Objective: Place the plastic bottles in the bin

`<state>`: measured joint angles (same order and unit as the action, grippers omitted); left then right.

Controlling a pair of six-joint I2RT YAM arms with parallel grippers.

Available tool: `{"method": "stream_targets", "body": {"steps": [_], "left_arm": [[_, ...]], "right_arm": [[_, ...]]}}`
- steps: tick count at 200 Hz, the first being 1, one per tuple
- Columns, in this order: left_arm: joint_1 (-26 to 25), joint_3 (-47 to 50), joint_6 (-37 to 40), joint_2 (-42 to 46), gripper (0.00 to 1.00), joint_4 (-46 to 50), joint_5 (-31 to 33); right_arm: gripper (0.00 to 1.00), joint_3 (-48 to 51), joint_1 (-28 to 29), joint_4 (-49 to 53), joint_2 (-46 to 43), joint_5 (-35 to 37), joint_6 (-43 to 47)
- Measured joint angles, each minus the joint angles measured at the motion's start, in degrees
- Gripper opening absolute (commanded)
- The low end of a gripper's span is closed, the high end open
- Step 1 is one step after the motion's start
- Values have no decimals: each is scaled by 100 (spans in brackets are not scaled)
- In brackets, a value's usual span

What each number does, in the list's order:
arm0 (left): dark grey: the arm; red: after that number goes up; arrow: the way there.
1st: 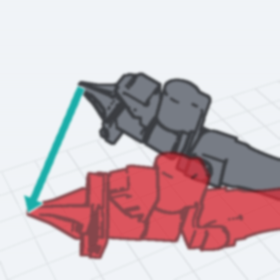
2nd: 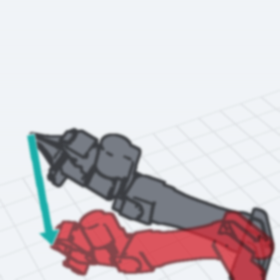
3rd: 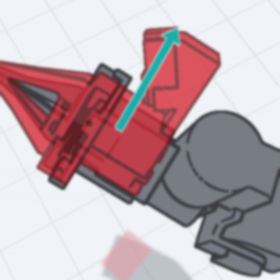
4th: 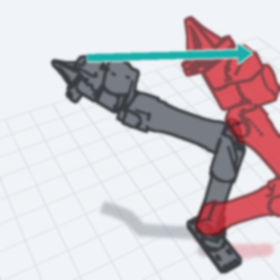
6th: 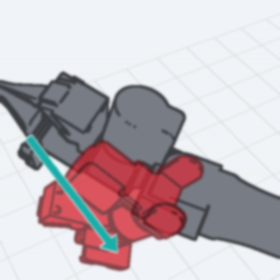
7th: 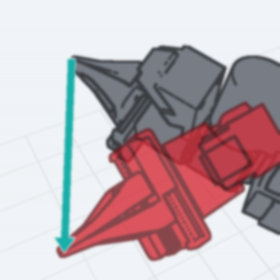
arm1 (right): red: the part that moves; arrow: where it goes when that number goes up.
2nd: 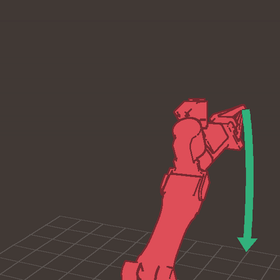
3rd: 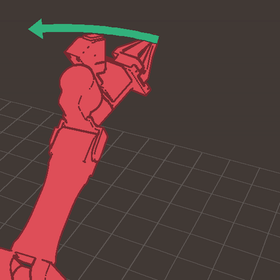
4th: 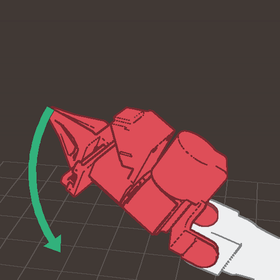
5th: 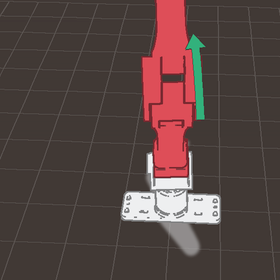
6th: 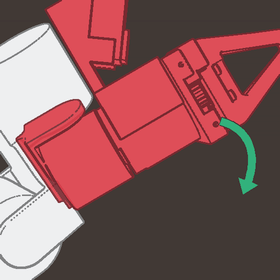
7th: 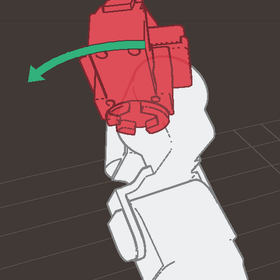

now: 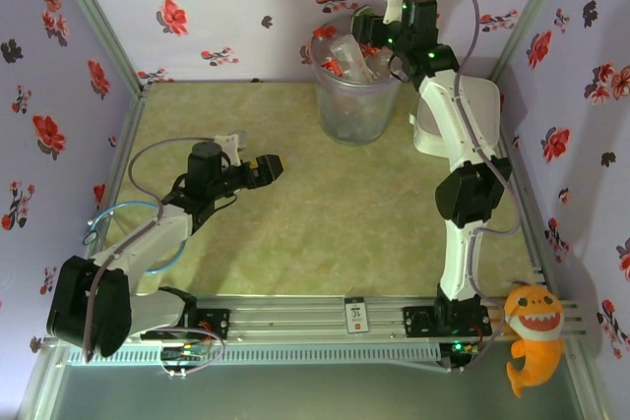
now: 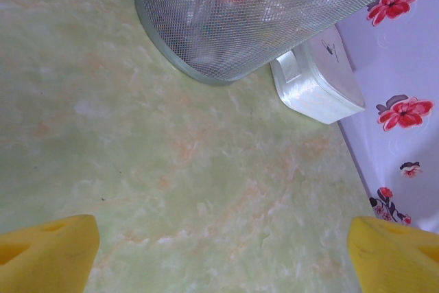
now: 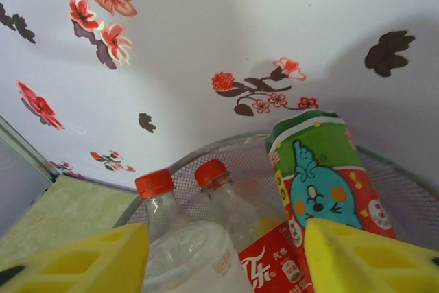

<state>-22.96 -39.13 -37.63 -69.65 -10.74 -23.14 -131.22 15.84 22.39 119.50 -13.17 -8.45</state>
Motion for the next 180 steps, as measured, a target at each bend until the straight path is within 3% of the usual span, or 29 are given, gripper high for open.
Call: {"method": "stream_targets", "body": {"steps": [80, 129, 180], "left_arm": [[0, 0, 0, -15, 94, 0, 0], [0, 0, 0, -15, 94, -4, 0], [133, -2, 74, 52, 97, 168, 50]], "right_arm": [[60, 1043, 232, -525, -48, -76, -28], [77, 909, 232, -365, -63, -46, 48], [85, 1069, 227, -286, -713, 31, 57]]}}
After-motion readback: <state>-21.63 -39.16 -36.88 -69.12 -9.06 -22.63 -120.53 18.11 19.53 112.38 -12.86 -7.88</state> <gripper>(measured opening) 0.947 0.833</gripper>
